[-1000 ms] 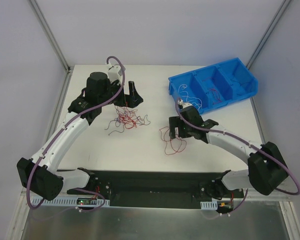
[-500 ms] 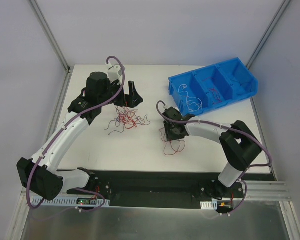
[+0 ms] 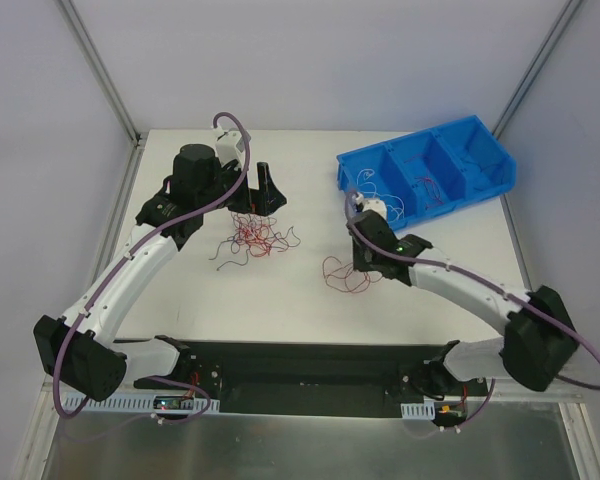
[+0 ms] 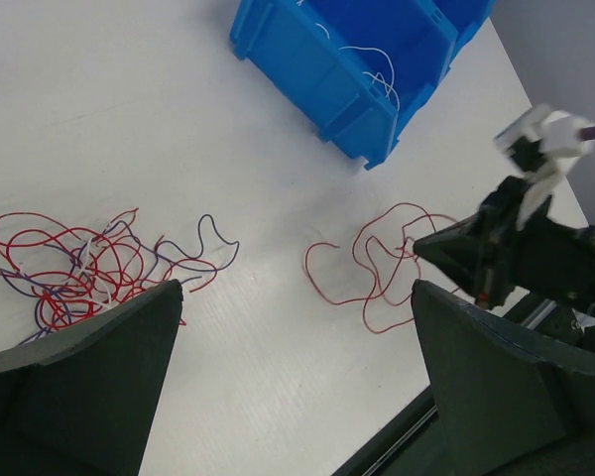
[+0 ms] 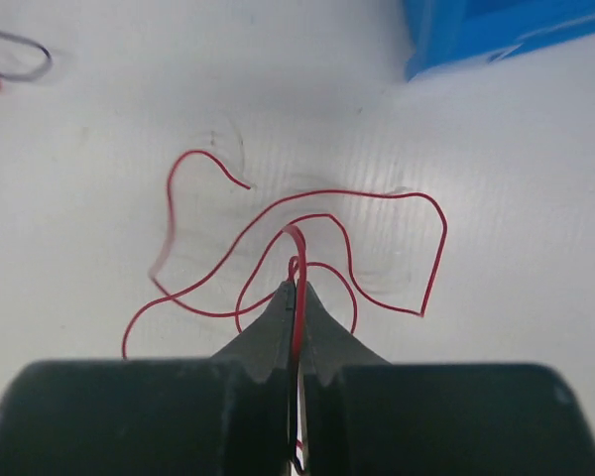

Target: Untangle the cables

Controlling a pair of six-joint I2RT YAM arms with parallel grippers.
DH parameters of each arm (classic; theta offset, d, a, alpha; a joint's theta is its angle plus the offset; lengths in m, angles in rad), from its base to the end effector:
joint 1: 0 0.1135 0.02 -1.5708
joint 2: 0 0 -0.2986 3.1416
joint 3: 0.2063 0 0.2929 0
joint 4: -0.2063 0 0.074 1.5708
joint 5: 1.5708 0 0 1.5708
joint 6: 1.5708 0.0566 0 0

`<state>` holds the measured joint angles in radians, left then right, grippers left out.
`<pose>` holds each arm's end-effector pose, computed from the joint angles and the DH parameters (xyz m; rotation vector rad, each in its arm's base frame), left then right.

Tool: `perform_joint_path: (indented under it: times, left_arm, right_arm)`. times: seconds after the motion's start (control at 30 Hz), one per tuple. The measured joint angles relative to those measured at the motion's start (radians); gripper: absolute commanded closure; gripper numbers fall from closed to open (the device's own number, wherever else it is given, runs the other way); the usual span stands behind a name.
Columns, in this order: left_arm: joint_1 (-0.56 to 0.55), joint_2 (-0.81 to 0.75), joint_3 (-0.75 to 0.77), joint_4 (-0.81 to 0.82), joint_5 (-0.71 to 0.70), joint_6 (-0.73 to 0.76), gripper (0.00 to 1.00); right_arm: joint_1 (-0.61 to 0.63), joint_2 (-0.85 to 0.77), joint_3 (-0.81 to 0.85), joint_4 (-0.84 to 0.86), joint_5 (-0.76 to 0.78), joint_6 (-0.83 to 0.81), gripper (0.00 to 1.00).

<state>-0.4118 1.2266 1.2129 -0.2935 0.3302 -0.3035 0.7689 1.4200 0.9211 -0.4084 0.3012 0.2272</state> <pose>0.2935 -0.1482 0.4121 0.3387 1.9101 -0.7939 0.2520 0.2205 0.2233 -0.5257 2.3662 0.0756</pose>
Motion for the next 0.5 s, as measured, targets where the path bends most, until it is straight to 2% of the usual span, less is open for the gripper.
perform_joint_path:
  times: [0.13,0.27,0.4,0.5]
  left_arm:
    - [0.000,0.000,0.000,0.000,0.001,0.000,0.01]
    - [0.000,0.000,0.000,0.000,0.001,-0.001,0.01]
    - [0.000,0.000,0.000,0.000,0.002,-0.003,0.01]
    - [0.000,0.000,0.000,0.000,0.002,-0.003,0.01]
  right_arm:
    - [-0.027,-0.203,-0.014,0.014,0.082,0.009,1.00]
    - [-0.144,-0.346,-0.010,0.030,0.108,0.005,1.00]
    - [-0.316,-0.376,0.075,0.006,0.103,-0.022,1.00]
    - [-0.416,-0.347,0.230,-0.008,0.095,-0.058,1.00]
